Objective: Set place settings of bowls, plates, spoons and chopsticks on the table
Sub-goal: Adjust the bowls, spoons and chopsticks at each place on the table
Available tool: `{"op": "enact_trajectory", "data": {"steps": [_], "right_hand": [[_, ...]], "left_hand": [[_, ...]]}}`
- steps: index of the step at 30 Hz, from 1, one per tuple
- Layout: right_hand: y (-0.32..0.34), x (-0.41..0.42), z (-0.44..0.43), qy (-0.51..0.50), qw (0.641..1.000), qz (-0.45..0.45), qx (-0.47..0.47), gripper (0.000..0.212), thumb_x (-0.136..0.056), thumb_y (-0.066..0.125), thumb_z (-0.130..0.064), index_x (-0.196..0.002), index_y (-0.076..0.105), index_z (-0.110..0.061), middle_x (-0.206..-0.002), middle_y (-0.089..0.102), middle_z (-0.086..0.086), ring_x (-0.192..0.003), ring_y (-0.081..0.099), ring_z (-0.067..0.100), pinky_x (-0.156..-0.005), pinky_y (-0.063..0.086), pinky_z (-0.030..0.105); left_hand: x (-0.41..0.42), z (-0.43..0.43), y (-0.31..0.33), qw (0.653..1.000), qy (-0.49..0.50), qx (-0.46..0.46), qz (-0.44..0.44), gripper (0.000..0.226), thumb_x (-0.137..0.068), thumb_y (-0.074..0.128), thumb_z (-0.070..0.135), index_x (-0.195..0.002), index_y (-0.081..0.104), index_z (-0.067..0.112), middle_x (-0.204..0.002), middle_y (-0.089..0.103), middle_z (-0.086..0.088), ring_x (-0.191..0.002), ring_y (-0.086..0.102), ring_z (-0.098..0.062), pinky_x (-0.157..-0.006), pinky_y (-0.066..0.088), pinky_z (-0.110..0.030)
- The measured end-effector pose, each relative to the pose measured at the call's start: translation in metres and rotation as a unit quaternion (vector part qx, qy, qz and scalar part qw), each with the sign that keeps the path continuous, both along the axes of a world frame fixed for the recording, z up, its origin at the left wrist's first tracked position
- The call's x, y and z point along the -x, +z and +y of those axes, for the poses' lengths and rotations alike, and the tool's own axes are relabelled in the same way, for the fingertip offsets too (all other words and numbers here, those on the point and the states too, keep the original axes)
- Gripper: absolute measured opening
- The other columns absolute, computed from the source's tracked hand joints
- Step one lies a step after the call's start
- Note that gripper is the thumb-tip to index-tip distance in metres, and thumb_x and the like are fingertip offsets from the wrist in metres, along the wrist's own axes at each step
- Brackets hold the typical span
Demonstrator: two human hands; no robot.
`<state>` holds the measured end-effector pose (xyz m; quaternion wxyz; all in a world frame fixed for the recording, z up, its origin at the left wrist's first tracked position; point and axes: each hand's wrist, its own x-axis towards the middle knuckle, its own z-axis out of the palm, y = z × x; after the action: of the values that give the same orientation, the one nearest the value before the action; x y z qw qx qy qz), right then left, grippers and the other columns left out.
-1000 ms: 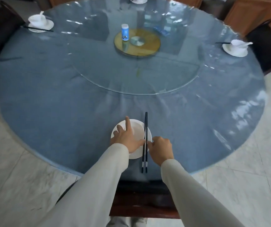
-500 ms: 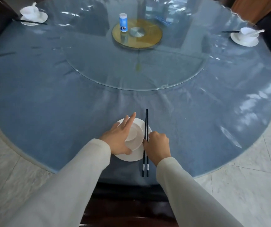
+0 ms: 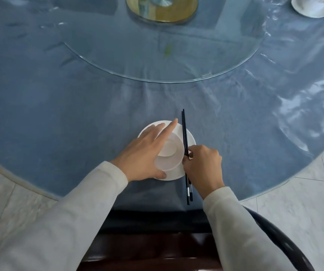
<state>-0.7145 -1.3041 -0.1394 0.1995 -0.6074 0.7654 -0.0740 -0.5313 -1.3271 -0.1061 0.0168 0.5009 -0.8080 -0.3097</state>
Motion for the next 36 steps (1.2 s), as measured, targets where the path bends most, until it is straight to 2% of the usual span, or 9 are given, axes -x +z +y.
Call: {"op": "enact_trajectory", "data": {"steps": [3,5,8,10,12,16,28,33,36], "right_hand": [[-0.001,-0.001,0.006,0.0,1.0,-0.002,0.017,0.027,-0.088,0.065,-0.02,-0.065,0.052,-0.012,-0.064,0.066,0.007,-0.053,0.042,0.027,-0.046,0.024,0.023],[-0.002,-0.002,0.009,0.008,1.0,0.0,0.024,0.027,-0.089,0.065,-0.019,-0.066,0.052,-0.015,-0.068,0.07,0.006,-0.057,0.049,0.029,-0.047,0.024,0.023],[-0.002,-0.001,0.011,-0.001,0.999,-0.008,0.04,0.041,-0.088,0.066,-0.016,-0.058,0.039,-0.016,-0.057,0.06,0.003,-0.047,0.036,0.02,-0.046,0.02,0.022],[-0.001,0.0,0.011,-0.004,0.999,-0.014,0.038,0.043,-0.087,0.066,-0.016,-0.056,0.036,-0.016,-0.053,0.052,0.002,-0.045,0.03,0.018,-0.047,0.021,0.024],[0.001,0.0,0.011,-0.003,0.999,-0.019,0.031,0.037,-0.088,0.066,-0.017,-0.06,0.043,-0.015,-0.053,0.054,0.001,-0.049,0.037,0.024,-0.052,0.028,0.027],[0.004,-0.002,0.01,-0.003,0.999,-0.029,0.033,0.045,-0.088,0.067,-0.015,-0.058,0.034,-0.015,-0.049,0.035,0.0,-0.056,0.027,0.027,-0.057,0.028,0.03],[0.0,-0.001,0.01,-0.01,0.998,-0.026,0.05,0.037,-0.091,0.068,-0.021,-0.063,0.044,-0.015,-0.054,0.047,0.0,-0.055,0.033,0.029,-0.053,0.024,0.03],[-0.004,0.0,0.011,-0.009,0.997,-0.039,0.064,0.036,-0.091,0.067,-0.023,-0.065,0.044,-0.014,-0.066,0.07,0.007,-0.061,0.049,0.036,-0.06,0.03,0.031],[-0.003,0.001,0.011,-0.021,0.996,-0.039,0.083,0.035,-0.094,0.064,-0.028,-0.068,0.055,-0.006,-0.071,0.073,0.009,-0.072,0.062,0.043,-0.061,0.038,0.035]], "left_hand": [[-0.002,0.002,-0.009,0.999,0.017,-0.011,0.037,0.141,-0.064,0.092,0.046,-0.156,-0.015,0.048,-0.169,0.005,0.007,-0.154,0.006,-0.013,-0.123,0.024,-0.037],[-0.004,0.004,-0.014,0.998,0.031,-0.009,0.061,0.14,-0.064,0.093,0.046,-0.156,-0.013,0.048,-0.166,0.011,0.012,-0.149,0.012,-0.008,-0.115,0.022,-0.026],[-0.006,0.005,-0.018,0.996,0.041,0.002,0.083,0.14,-0.063,0.094,0.046,-0.157,-0.009,0.047,-0.158,0.016,0.024,-0.14,0.016,0.001,-0.107,0.02,-0.021],[-0.007,0.005,-0.017,0.995,0.043,0.003,0.089,0.14,-0.063,0.094,0.046,-0.157,-0.009,0.048,-0.154,0.017,0.027,-0.137,0.016,0.002,-0.104,0.022,-0.021],[-0.007,0.004,-0.016,0.995,0.043,0.001,0.089,0.139,-0.063,0.094,0.046,-0.157,-0.009,0.048,-0.153,0.017,0.028,-0.137,0.016,0.002,-0.103,0.024,-0.022],[-0.007,0.005,-0.014,0.995,0.042,-0.002,0.087,0.137,-0.064,0.093,0.046,-0.157,-0.008,0.047,-0.153,0.015,0.031,-0.138,0.015,0.003,-0.104,0.023,-0.022],[-0.005,0.002,-0.007,0.997,0.039,-0.006,0.066,0.137,-0.065,0.092,0.045,-0.157,-0.009,0.048,-0.158,0.015,0.025,-0.139,0.014,0.001,-0.104,0.026,-0.023],[-0.003,0.0,-0.004,0.998,0.032,-0.009,0.058,0.137,-0.066,0.093,0.043,-0.158,-0.009,0.046,-0.161,0.014,0.022,-0.14,0.013,0.002,-0.108,0.025,-0.023],[-0.005,-0.002,0.001,0.999,0.03,-0.012,0.021,0.138,-0.064,0.089,0.056,-0.156,-0.014,0.049,-0.168,-0.002,0.017,-0.155,-0.004,-0.008,-0.124,0.012,-0.041]]}}
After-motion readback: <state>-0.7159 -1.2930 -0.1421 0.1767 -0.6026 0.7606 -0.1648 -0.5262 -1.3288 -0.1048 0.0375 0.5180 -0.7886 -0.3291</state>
